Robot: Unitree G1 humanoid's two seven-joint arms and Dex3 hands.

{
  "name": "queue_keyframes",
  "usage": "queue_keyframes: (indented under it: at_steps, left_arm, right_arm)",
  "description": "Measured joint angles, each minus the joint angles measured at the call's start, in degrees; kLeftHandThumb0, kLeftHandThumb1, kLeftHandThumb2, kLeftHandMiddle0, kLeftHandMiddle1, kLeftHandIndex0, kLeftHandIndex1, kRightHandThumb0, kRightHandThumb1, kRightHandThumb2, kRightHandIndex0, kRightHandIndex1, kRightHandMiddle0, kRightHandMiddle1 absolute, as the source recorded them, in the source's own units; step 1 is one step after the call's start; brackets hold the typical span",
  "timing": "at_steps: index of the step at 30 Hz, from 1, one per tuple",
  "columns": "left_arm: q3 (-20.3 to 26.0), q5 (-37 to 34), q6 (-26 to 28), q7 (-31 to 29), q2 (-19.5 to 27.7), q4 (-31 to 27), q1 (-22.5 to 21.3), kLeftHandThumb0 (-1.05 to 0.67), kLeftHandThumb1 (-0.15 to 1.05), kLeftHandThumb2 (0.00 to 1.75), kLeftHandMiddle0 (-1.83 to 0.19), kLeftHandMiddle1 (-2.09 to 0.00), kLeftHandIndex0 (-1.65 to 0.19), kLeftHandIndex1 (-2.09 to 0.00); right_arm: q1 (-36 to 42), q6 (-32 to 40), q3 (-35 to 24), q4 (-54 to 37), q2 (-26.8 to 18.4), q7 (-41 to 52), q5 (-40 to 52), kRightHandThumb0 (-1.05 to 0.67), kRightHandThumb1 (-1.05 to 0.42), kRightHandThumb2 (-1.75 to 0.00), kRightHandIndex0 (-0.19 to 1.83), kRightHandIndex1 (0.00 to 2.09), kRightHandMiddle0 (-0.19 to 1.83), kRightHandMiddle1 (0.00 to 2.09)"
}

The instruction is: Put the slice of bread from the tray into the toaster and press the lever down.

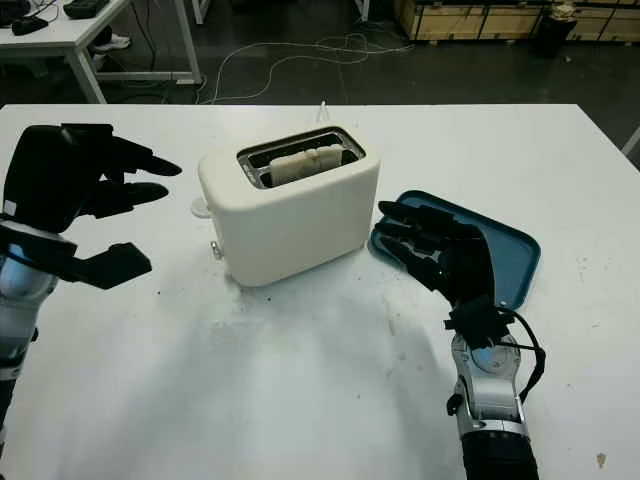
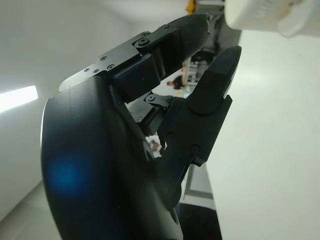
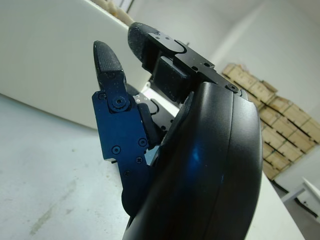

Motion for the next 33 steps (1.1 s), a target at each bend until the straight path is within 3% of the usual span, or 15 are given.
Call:
queue_keyframes:
  at_steps: [8, 25, 33]
  left_arm:
    - [-1.58, 0.04, 0.83, -1.47, -0.20, 0.52, -0.22, -0.29, 0.67, 0.00, -0.94, -1.52, -1.35, 0.00]
    - [-6.75, 0.95, -2.47, -0.72, -1.04, 10.17, -3.52, -0.28, 0.68, 0.00, -0.92, -1.65, -1.36, -0.01]
    - [-6.95, 1.59, -3.48, -0.67, -0.87, 11.44, -4.13, -0.28, 0.68, 0.00, -0.91, -1.66, -1.36, -0.01]
  right_arm:
    - [0.00, 0.00, 0.01, 0.07, 0.00, 0.08, 0.04, -0.40, -0.87, 0.00, 1.08, 0.01, 0.99, 0.00]
    - [0.00, -0.01, 0.00, 0.11, 0.00, 0.06, 0.02, -0.39, -0.87, 0.00, 1.08, 0.01, 0.99, 0.00]
    - [0.00, -0.01, 0.00, 0.10, 0.01, 0.08, 0.09, -0.39, -0.87, 0.00, 1.08, 0.01, 0.99, 0.00]
